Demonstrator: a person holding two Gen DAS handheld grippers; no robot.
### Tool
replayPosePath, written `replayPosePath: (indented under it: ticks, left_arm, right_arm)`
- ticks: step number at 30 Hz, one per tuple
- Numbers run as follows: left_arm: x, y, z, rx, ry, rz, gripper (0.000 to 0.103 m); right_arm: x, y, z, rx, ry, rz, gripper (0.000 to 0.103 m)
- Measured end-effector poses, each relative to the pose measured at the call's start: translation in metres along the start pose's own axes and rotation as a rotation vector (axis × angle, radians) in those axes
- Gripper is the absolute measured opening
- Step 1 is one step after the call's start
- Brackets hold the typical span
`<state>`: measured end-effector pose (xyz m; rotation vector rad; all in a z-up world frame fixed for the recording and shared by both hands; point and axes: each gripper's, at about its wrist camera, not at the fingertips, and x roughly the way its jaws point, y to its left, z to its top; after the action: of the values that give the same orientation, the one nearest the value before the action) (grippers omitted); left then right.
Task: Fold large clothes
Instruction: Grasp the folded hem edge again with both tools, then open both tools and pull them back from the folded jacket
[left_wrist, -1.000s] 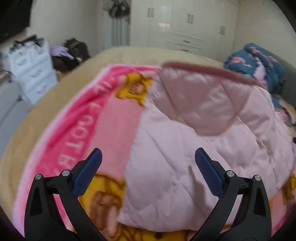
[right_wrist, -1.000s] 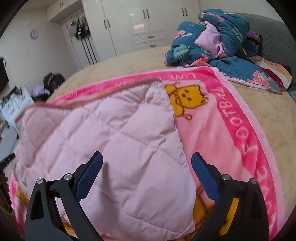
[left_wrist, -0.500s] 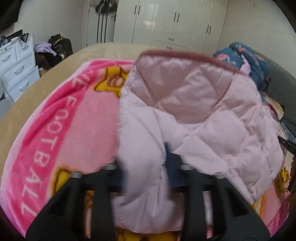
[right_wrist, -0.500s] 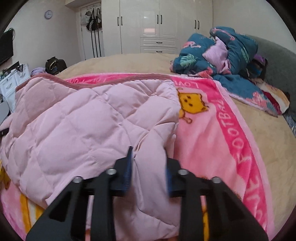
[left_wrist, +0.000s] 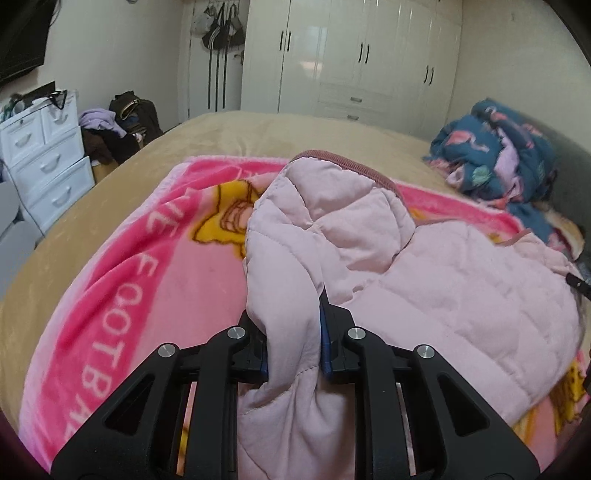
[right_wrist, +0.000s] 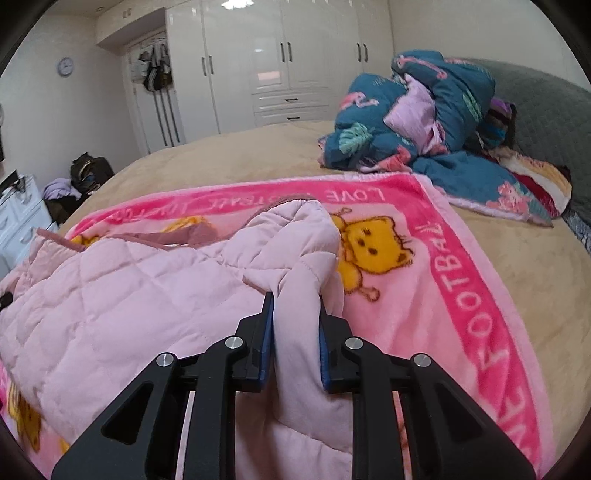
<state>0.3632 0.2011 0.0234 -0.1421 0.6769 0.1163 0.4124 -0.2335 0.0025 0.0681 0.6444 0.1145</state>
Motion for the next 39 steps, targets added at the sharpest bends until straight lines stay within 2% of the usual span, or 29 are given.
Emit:
replayPosePath:
  ticks: [9,13,18,23,25,26,27,29,30,33,39]
  left_arm:
    - [0.047,-0.004,-0.003,0.001,0.083,0.065,0.014]
    - [0.054,0.000,-0.008,-0.015,0.100,0.064,0.016]
    - [0.051,0.002,-0.009,-0.040,0.101,0.056,0.020]
    - [0.040,0.002,-0.007,-0.037,0.105,0.097,0.030]
    - [0.032,0.001,-0.008,-0.032,0.102,0.129,0.040]
    - [0.027,0.001,-0.008,-0.033,0.094,0.142,0.052]
    - [0.022,0.001,-0.009,-0.037,0.085,0.144,0.065]
    - [0.009,0.002,-0.011,-0.047,0.066,0.154,0.074]
    - [0.000,0.002,-0.012,-0.046,0.054,0.159,0.075]
    - [-0.015,0.000,-0.013,-0.050,0.038,0.166,0.094]
    - [-0.048,-0.012,-0.024,-0.043,0.009,0.161,0.094]
  right_arm:
    - [0.055,0.002,-0.007,0.017,0.111,-0.054,0.019]
    - [0.065,0.007,-0.013,0.000,0.124,-0.072,0.019]
    - [0.066,0.001,-0.016,0.048,0.132,-0.066,0.023]
    - [0.052,-0.006,-0.016,0.081,0.131,-0.078,0.042]
    - [0.040,-0.012,-0.018,0.127,0.115,-0.080,0.075]
    - [0.032,-0.016,-0.020,0.159,0.101,-0.065,0.080]
    - [0.025,-0.017,-0.022,0.176,0.088,-0.049,0.082]
    - [0.007,-0.018,-0.026,0.177,0.064,-0.025,0.089]
    - [-0.004,-0.018,-0.029,0.170,0.049,-0.015,0.091]
    - [-0.032,-0.016,-0.036,0.148,0.005,0.012,0.098]
    - [-0.081,-0.011,-0.050,0.108,-0.051,0.056,0.099]
